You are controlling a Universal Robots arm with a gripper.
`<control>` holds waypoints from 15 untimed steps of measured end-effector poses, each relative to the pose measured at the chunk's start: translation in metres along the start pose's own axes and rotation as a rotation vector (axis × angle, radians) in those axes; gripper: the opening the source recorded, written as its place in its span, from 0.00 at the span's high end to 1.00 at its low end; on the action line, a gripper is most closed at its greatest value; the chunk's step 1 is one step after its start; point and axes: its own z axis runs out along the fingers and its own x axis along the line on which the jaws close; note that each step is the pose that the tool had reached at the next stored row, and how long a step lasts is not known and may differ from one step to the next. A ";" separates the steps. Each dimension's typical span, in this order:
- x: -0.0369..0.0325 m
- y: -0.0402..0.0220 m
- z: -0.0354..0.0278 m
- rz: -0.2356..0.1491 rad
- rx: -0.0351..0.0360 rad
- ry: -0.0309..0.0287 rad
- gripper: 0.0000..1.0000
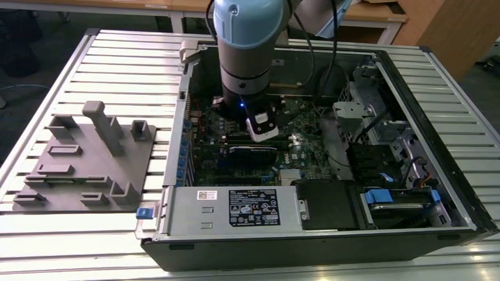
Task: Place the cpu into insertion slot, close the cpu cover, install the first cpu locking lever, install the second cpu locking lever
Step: 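Install the second cpu locking lever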
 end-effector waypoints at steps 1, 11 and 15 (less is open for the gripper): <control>0.0000 0.0009 -0.0033 0.000 0.0001 0.0000 0.89; -0.0001 0.0059 -0.0195 0.001 0.0685 -0.0123 0.89; -0.0009 0.0061 -0.0194 0.001 0.0727 -0.0132 0.89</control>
